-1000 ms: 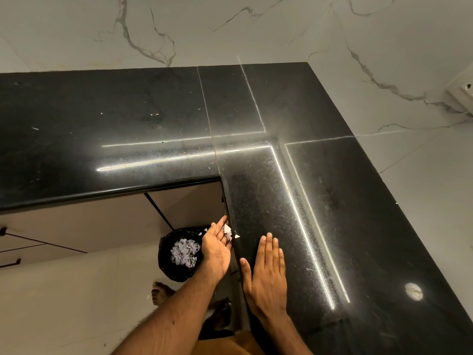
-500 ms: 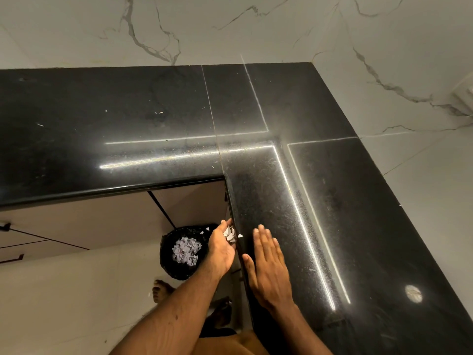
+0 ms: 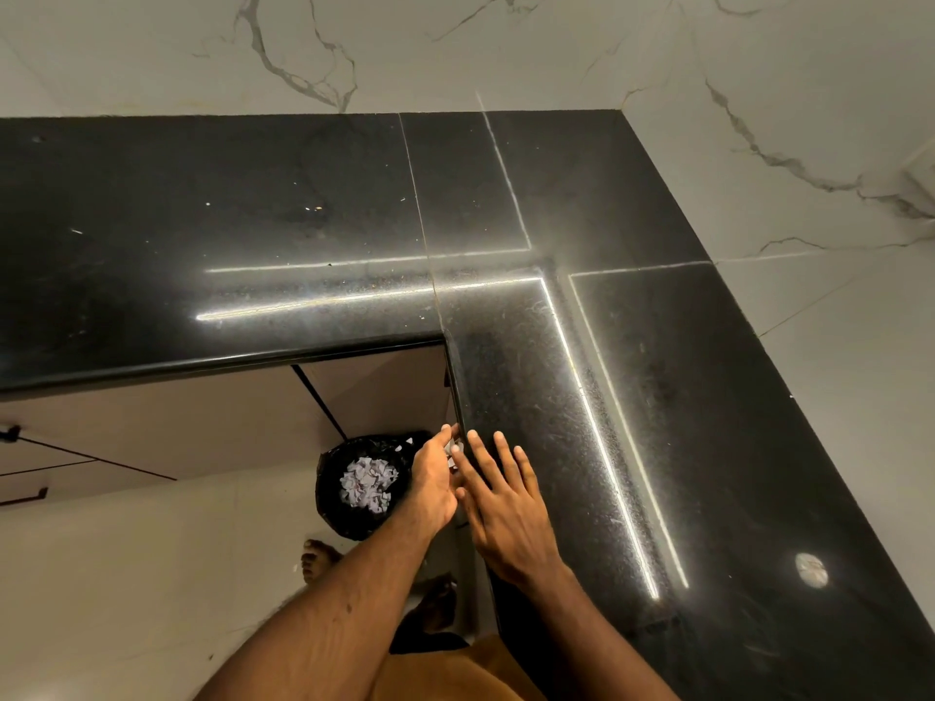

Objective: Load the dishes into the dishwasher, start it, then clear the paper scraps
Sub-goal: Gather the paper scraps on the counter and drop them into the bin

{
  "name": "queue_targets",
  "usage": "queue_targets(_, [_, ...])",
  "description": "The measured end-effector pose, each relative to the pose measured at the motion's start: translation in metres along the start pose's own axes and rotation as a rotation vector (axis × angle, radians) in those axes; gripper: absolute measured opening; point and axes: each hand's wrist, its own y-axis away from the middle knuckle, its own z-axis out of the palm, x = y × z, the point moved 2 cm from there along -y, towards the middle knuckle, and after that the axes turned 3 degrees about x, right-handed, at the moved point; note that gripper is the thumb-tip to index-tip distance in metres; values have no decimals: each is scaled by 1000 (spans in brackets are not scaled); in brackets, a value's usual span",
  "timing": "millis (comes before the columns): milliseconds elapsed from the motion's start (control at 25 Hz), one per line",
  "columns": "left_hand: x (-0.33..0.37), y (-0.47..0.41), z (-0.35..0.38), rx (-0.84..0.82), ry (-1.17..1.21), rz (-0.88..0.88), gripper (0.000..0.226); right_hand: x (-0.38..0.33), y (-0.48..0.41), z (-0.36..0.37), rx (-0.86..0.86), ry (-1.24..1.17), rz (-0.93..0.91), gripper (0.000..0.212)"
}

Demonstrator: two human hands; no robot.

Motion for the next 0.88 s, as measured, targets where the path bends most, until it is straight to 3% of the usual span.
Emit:
queue_targets(120, [3,3,1,-31,47,-4,34,1,-4,-4,59,-177,121,60])
queue_targets(280, [6,-4,3,14,-1,-2,37,-1,-9,5,54,-71,255,64])
queue_targets(480, [3,-5,-4,39,-4,-57,39,-10,-15,-2,-18,-145,-64,61])
queue_targets(680, [4,-5,2,5,111,-10,45,22,-38,-6,118,-143,318,69])
queue_targets(760, [2,-4,1,14,121,-1,45,17,-53,0,77,-113,270,70])
queue_targets(880, [-1,-6,-2,3,112,-17,46,3,-67,0,-21,-154,50,65])
